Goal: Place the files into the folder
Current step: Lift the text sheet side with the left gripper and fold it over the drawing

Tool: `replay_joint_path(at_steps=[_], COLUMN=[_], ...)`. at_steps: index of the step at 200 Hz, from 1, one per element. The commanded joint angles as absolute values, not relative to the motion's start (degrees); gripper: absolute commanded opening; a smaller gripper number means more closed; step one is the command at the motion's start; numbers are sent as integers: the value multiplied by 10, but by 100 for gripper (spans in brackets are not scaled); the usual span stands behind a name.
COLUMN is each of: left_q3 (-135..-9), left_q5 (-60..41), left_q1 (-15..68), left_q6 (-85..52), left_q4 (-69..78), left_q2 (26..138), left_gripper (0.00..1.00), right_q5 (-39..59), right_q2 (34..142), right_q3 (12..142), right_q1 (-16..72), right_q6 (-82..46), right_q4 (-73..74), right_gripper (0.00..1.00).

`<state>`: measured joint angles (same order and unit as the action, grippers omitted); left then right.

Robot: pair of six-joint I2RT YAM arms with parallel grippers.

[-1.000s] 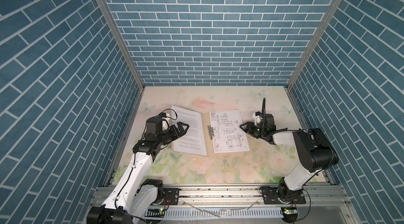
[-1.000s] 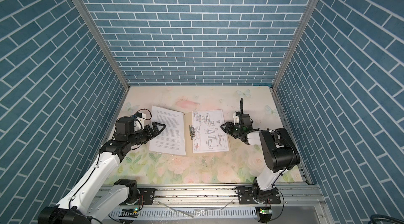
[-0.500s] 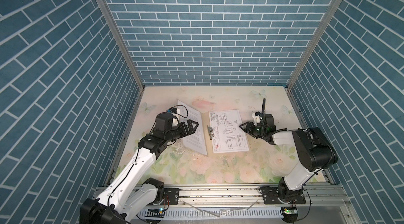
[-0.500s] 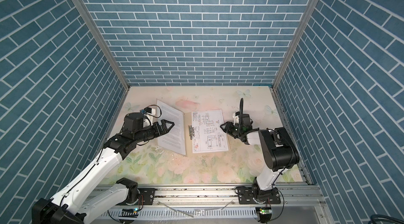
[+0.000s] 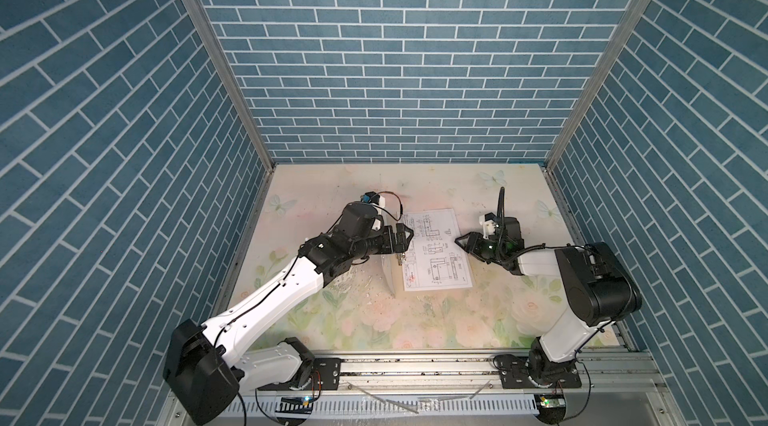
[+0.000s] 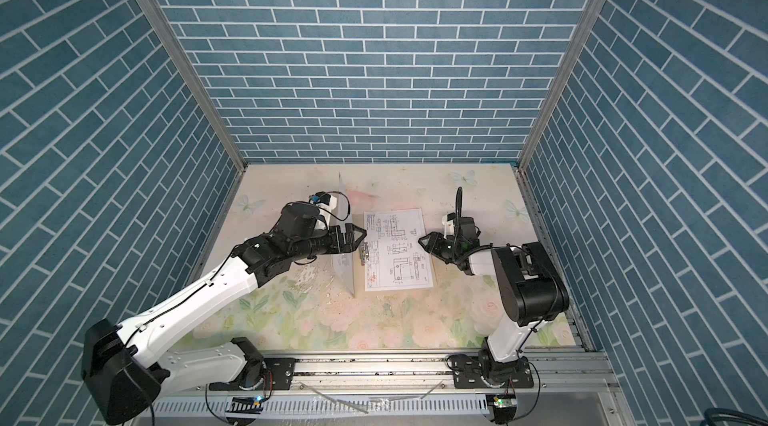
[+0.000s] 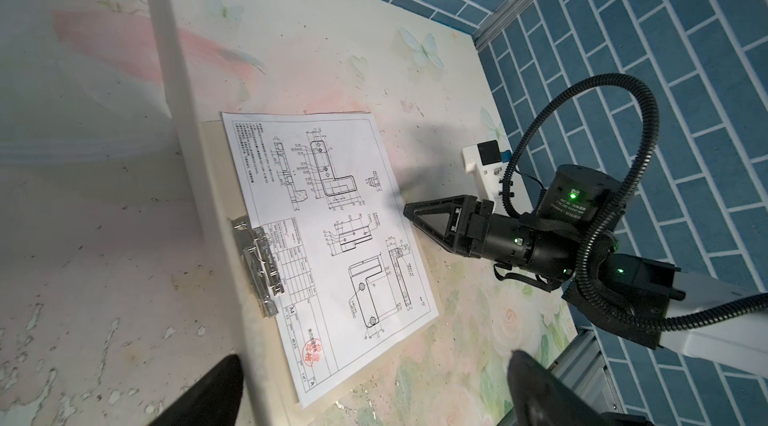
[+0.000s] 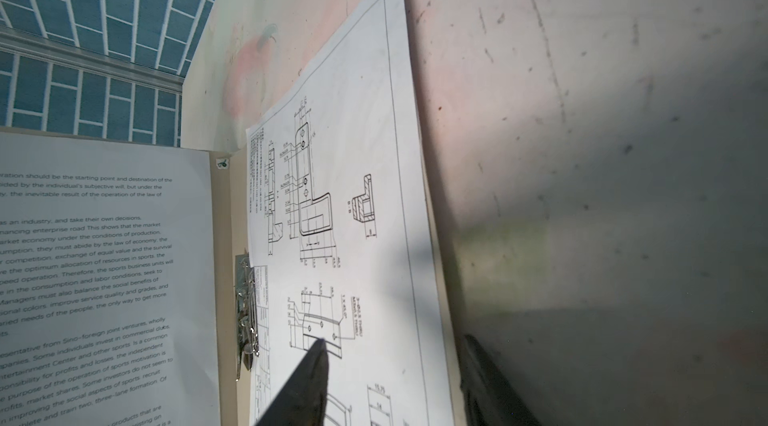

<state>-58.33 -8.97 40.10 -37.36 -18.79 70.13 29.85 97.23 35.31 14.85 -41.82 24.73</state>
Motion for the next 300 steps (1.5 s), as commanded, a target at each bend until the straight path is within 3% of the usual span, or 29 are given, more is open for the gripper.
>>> replay_joint_path(at_steps=[1, 53, 177, 204, 232, 262, 271, 300], left_q3=[-621, -755, -852, -815, -736, -630, -596, -518], left_q5=[-63, -15, -126, -111, -17, 108, 140, 159], left_q1=[430, 487, 522, 522, 519, 507, 500, 451], left_q6=[-360, -354, -325, -310, -257, -188, -175, -170], left_q4=[-194, -275, -135, -110, -107, -95, -86, -87], left_q2=[734, 860, 1032, 1003, 926, 837, 811, 746], left_gripper=[100, 100, 100, 100, 100, 100, 100, 100], right_q5=[291, 262, 116, 54, -34, -104, -129, -164], right_q2=[985, 939, 688, 628, 575, 544, 544, 586], right_q3=[329, 334, 343, 338, 310, 252, 225, 185], right_q1=[155, 151, 43, 38, 39, 38, 38, 36], right_q6=[-437, -432, -308, -275, -236, -159, -126, -71], right_q4=[179, 131, -106, -115, -65, 72, 135, 270], right_gripper=[51, 52, 66, 69, 73, 76, 81, 87])
